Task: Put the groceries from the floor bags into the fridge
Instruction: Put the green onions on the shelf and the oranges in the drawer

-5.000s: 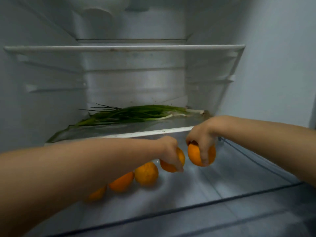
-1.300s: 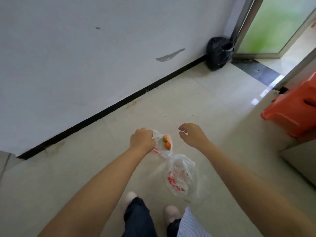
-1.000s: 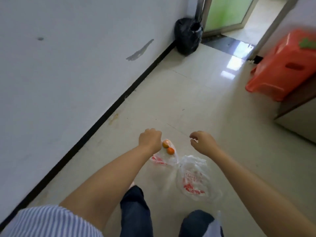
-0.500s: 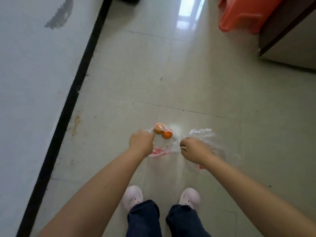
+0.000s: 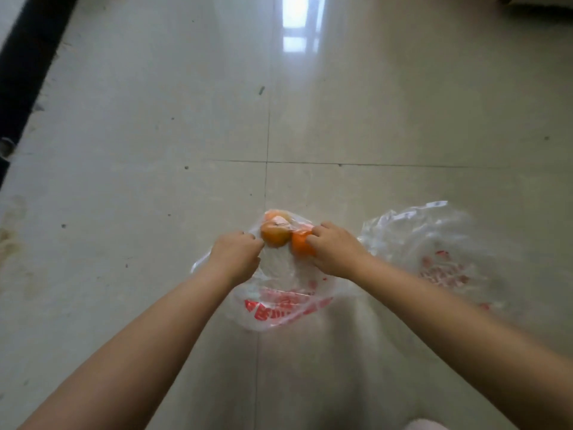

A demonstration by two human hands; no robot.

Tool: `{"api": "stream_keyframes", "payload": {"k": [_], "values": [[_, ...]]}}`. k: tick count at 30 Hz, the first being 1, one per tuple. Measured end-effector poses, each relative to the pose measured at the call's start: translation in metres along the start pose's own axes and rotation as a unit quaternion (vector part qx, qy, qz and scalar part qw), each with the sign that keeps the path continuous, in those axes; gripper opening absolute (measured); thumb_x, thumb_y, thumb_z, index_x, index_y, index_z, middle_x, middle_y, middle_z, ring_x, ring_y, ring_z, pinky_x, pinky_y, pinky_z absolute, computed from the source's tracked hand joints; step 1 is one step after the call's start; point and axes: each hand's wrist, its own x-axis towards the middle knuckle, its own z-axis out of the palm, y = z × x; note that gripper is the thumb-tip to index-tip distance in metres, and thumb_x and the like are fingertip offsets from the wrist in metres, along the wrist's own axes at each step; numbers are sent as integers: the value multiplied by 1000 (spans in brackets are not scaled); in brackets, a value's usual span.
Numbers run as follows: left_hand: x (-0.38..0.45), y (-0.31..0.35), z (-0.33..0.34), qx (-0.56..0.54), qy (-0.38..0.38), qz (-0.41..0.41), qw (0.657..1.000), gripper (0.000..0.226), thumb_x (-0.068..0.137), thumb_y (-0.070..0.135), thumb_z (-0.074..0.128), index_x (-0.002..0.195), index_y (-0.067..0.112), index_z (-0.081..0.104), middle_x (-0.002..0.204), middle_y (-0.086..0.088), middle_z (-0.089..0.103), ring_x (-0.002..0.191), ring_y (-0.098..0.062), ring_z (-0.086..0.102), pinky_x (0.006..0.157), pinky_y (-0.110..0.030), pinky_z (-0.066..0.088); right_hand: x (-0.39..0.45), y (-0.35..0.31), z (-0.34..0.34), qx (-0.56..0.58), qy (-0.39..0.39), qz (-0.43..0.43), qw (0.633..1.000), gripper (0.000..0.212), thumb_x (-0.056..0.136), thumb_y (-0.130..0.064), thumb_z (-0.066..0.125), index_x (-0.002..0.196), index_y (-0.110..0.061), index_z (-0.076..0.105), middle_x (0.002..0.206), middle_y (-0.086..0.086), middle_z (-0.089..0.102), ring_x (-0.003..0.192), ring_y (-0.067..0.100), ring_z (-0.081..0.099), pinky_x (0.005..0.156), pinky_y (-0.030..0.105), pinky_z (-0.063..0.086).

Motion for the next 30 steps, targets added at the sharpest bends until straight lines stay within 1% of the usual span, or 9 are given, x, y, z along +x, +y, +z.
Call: {"api": "stream_keyframes", "payload": {"k": [3,8,12,16,20,24,26,28,30], "values": [[27,-1,19,44,4,20,999,30,98,26,40,122,15,53,124,-5,60,116,-26,56,93,-33,43,17,9,24,8,-18,-6,1000,30,94,-16,43,119,-1,51,128,16,49,118,30,45,90,35,41],[54,-16,28,67,35,29,997,34,97,28,41,127,14,48,128,-6,57,120,-27,53,95,-34,41,35,20,36,15,-40,36,998,51,87,-35,57,130,-10,41,133,13,43,123,31,40,98,38,41],[71,-21,25,-39,31,6,999,43,93,36,49,129,13,43,131,-7,54,121,-27,52,92,-35,44,54,21,45,1,-50,46,998,71,76,-46,67,133,-17,36,134,10,43,124,28,39,97,37,42],[81,-14,26,-134,24,41,990,71,81,37,67,139,18,30,139,-6,44,124,-26,47,95,-35,44,56,19,55,-11,-20,67,998,60,75,-39,67,125,-18,41,127,9,49,117,28,46,91,35,42],[88,3,24,-80,24,33,996,92,77,39,72,148,24,15,148,-9,23,136,-27,27,102,-38,40,38,25,58,152,38,101,982,58,71,-25,71,118,-11,40,114,8,49,96,26,52,78,33,42],[90,14,25,-38,53,14,998,75,79,33,70,138,13,30,136,-10,34,126,-26,35,91,-33,44,18,34,68,299,53,90,948,72,72,-19,75,131,-11,35,120,7,40,100,18,46,79,22,35],[87,16,26,10,74,29,997,67,79,36,67,131,9,36,131,-9,38,121,-25,39,87,-30,44,11,35,77,238,58,60,968,75,70,-28,77,135,-15,42,126,9,49,108,24,51,85,27,41],[82,16,27,28,76,44,996,64,78,40,66,128,9,39,128,-9,39,118,-24,40,87,-30,42,6,37,87,158,76,64,982,66,59,-41,77,117,-14,61,107,12,64,95,34,61,81,40,50],[73,15,31,13,67,48,996,66,77,43,66,128,10,40,127,-8,40,118,-24,41,88,-30,41,2,37,88,128,74,74,986,59,58,-39,77,107,-9,62,98,14,65,88,37,61,77,41,50]]}}
